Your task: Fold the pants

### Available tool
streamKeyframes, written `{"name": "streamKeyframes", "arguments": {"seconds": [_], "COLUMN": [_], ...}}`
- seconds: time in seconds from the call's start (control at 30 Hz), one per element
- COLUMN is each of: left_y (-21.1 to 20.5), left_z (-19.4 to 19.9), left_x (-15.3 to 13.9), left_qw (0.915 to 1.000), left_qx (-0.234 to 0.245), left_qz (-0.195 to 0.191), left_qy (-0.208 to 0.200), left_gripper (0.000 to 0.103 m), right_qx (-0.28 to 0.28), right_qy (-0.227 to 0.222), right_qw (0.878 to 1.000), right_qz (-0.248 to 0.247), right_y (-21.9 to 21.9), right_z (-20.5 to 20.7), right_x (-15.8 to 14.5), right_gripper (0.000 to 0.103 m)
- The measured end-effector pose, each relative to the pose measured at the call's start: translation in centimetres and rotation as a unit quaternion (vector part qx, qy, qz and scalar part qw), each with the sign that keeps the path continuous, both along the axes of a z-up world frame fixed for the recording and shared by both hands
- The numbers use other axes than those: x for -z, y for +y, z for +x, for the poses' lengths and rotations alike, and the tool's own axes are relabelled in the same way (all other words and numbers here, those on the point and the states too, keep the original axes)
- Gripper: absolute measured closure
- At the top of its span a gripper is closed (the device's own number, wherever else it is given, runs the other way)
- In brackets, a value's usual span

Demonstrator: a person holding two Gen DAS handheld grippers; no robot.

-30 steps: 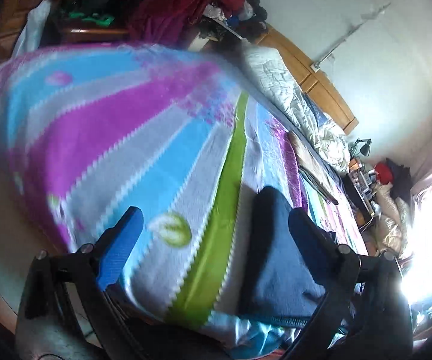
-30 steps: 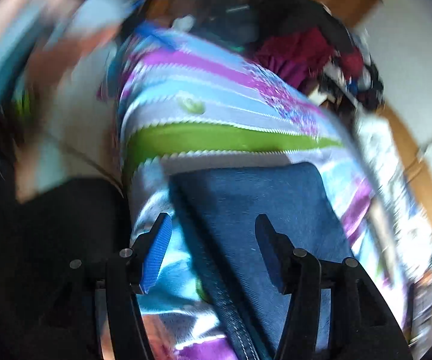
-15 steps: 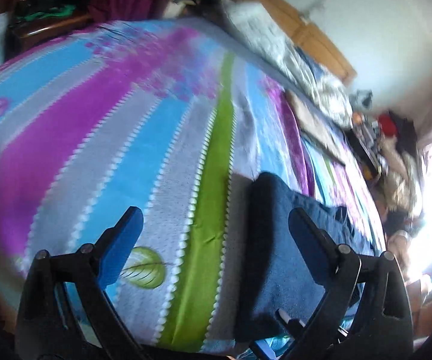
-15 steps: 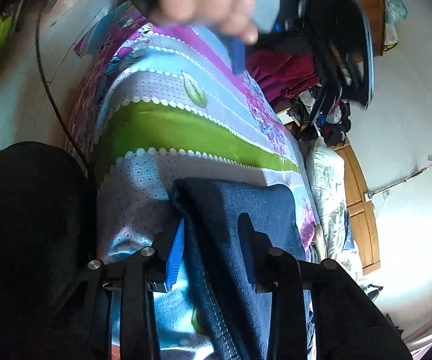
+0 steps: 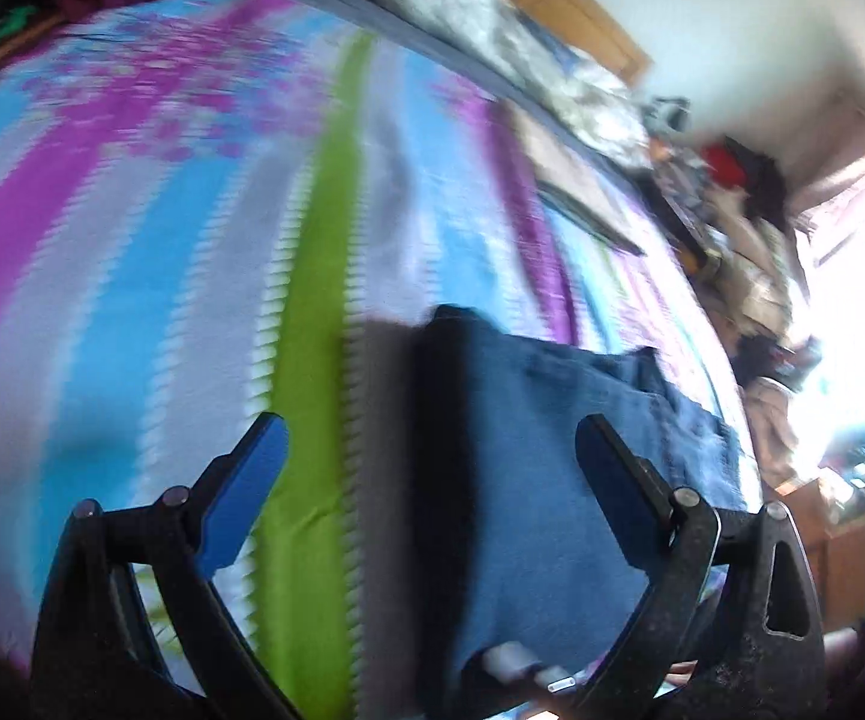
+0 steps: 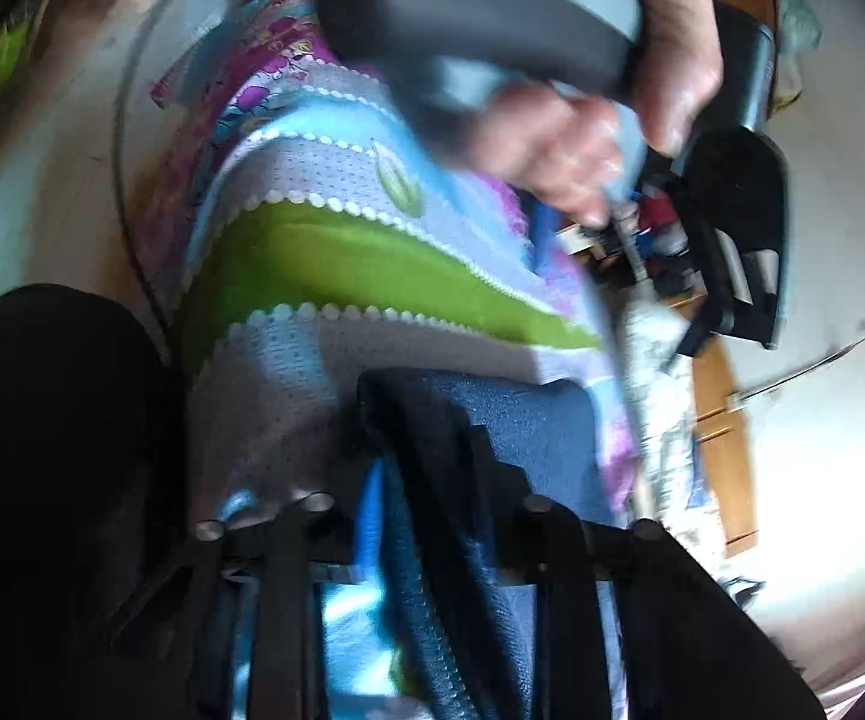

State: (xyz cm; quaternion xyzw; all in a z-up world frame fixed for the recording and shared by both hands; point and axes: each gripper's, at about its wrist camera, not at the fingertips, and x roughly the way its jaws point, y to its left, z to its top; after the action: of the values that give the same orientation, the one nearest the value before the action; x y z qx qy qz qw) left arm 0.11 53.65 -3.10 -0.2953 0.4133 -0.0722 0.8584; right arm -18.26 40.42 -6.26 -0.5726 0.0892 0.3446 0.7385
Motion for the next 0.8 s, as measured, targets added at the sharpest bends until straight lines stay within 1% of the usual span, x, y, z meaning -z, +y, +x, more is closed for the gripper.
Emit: {"name": "streamKeyframes", "arguments": {"seconds": [0.07,0.1,0.13,0.17,0.2,0.23,0.27,0.3,0.37,0.4,0.43,0.47,0.5,0.53,0.57,0.63,0.77,0.8], "left_y": [-0.6,-1.0,-1.3,-1.6,-2.0,-2.3,-2.6,-3.2,-4.0,-4.0,-3.7,-3.3,-3.0,-2.7,-2.5,-2.1,-3.1,-3.3], "left_z": [2.0,3.2,4.3,5.3,6.3,7.0,7.6,8.2,9.0,9.4,9.8,10.3,10.5,10.7,10.9,10.9,10.8,10.7], "left_x": [0.1,0.3,0.8,1.4,2.2,2.8,3.4,3.9,4.2,4.1,4.1,4.1,4.2,4.3,4.6,4.7,3.1,2.3], "left_qw": [0.9995,0.9992,0.9987,0.9978,0.9960,0.9942,0.9928,0.9914,0.9905,0.9914,0.9921,0.9930,0.9933,0.9935,0.9930,0.9920,0.9912,0.9917], "left_qx": [0.029,0.041,0.051,0.063,0.083,0.097,0.107,0.116,0.126,0.122,0.115,0.105,0.099,0.095,0.094,0.099,0.110,0.109], "left_qz": [-0.010,-0.006,0.000,0.000,-0.015,-0.026,-0.026,-0.015,0.004,0.004,-0.006,-0.022,-0.027,-0.026,-0.023,-0.032,0.002,0.002], "left_qy": [-0.004,-0.002,0.007,0.020,0.030,0.037,0.048,0.058,0.054,0.048,0.048,0.050,0.052,0.058,0.068,0.071,0.074,0.069], "left_gripper": [0.011,0.011,0.013,0.018,0.021,0.021,0.021,0.021,0.021,0.021,0.022,0.027,0.034,0.059,0.071,0.078,0.084,0.085], "right_qx": [0.003,0.004,0.005,0.008,0.009,0.009,0.010,0.011,0.010,0.010,0.011,0.012,0.012,0.015,0.016,0.020,0.024,0.025], "right_qy": [0.021,0.028,0.033,0.040,0.043,0.045,0.051,0.055,0.062,0.068,0.074,0.078,0.081,0.084,0.092,0.104,0.122,0.127], "right_qw": [1.000,0.999,0.999,0.999,0.998,0.998,0.998,0.997,0.997,0.996,0.995,0.995,0.994,0.994,0.992,0.990,0.985,0.983], "right_qz": [0.010,0.017,0.024,0.032,0.037,0.041,0.047,0.050,0.055,0.058,0.062,0.065,0.069,0.075,0.081,0.093,0.122,0.134], "right_y": [-0.2,-0.4,-0.5,-0.7,-0.9,-1.0,-1.3,-1.4,-1.7,-1.9,-2.0,-2.2,-2.3,-2.5,-2.7,-3.1,-4.5,-5.1], "right_z": [0.4,0.5,0.7,0.9,0.9,1.0,1.1,1.2,1.4,1.5,1.6,1.6,1.7,1.9,2.7,3.2,3.7,3.8], "right_x": [-0.8,-1.3,-1.8,-2.5,-3.0,-3.4,-3.9,-4.1,-4.6,-4.8,-4.9,-5.0,-5.2,-5.5,-6.0,-6.8,-8.8,-9.5], "right_gripper": [0.082,0.083,0.084,0.084,0.085,0.085,0.085,0.085,0.085,0.085,0.086,0.086,0.086,0.086,0.087,0.087,0.087,0.087]}}
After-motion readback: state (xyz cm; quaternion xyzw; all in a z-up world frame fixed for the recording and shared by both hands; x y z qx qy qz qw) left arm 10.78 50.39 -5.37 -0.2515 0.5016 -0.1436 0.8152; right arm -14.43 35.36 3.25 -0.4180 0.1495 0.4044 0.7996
